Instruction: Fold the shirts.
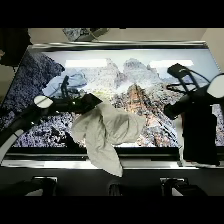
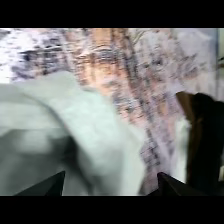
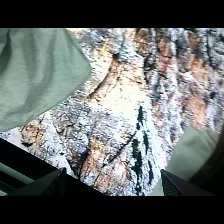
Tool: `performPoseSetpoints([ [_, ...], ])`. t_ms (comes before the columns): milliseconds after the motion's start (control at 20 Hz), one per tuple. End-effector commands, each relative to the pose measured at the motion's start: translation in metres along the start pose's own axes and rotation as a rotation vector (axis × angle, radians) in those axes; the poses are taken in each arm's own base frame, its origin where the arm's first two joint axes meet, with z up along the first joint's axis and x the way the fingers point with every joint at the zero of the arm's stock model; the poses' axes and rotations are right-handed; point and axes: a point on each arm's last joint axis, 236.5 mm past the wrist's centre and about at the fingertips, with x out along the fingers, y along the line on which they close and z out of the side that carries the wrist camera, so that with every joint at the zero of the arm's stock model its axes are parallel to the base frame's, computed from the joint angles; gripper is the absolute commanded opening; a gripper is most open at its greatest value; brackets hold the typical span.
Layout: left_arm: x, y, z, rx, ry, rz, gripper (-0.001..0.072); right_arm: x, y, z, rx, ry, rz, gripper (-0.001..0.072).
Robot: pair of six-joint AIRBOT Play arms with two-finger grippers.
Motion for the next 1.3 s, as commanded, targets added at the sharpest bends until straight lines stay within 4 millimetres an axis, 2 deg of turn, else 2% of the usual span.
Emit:
performPoseSetpoints([
  [0,-0.072,0.088,-0.015,0.005,0.217,0.297,0.0678,0.059,0.028,0.000,-0.056,0.113,0.224,0.0679],
  [50,-0.097,0.116,-0.032,0.009,0.282,0.405,0.0680,0.077,0.039,-0.008,-0.062,0.178,0.305,0.0679],
  [100,-0.112,0.133,-0.049,-0.005,0.327,0.465,0.0683,0.091,0.051,-0.018,-0.067,0.248,0.394,0.0679],
  [200,-0.118,0.149,-0.093,-0.061,0.380,0.475,0.0683,0.110,0.071,-0.027,-0.039,0.323,0.525,0.0678],
  [300,-0.100,0.146,-0.139,-0.105,0.402,0.408,0.0683,0.122,0.089,-0.017,0.000,0.301,0.626,0.0678],
  [450,-0.064,0.140,-0.200,-0.123,0.447,0.336,0.0682,0.136,0.091,-0.011,0.037,0.267,0.624,0.0696],
  [550,-0.042,0.138,-0.222,-0.116,0.458,0.319,0.0681,0.144,0.091,-0.021,0.043,0.294,0.615,0.0700],
  [750,-0.004,0.126,-0.224,-0.117,0.402,0.282,0.0675,0.159,0.096,-0.039,0.091,0.334,0.608,0.0704],
  [850,0.011,0.131,-0.220,-0.168,0.360,0.295,0.0604,0.169,0.098,-0.042,0.128,0.329,0.597,0.0705],
  [900,0.016,0.135,-0.217,-0.182,0.342,0.304,0.0601,0.172,0.099,-0.041,0.139,0.316,0.598,0.0705],
  [950,0.020,0.138,-0.216,-0.195,0.333,0.310,0.0518,0.175,0.100,-0.038,0.152,0.298,0.596,0.0705],
  [1000,0.020,0.140,-0.215,-0.197,0.333,0.314,0.0302,0.179,0.098,-0.034,0.172,0.281,0.584,0.0704],
  [1050,0.021,0.141,-0.215,-0.195,0.331,0.315,0.0193,0.184,0.097,-0.031,0.199,0.264,0.571,0.0703],
  [1150,0.021,0.140,-0.215,-0.189,0.331,0.313,0.0032,0.196,0.100,-0.033,0.270,0.266,0.567,0.0700],
  [1200,0.020,0.139,-0.214,-0.163,0.332,0.307,0.0027,0.201,0.104,-0.037,0.298,0.287,0.582,0.0694],
  [1250,0.020,0.139,-0.213,-0.156,0.329,0.306,0.0027,0.206,0.109,-0.038,0.325,0.300,0.606,0.0652],
])
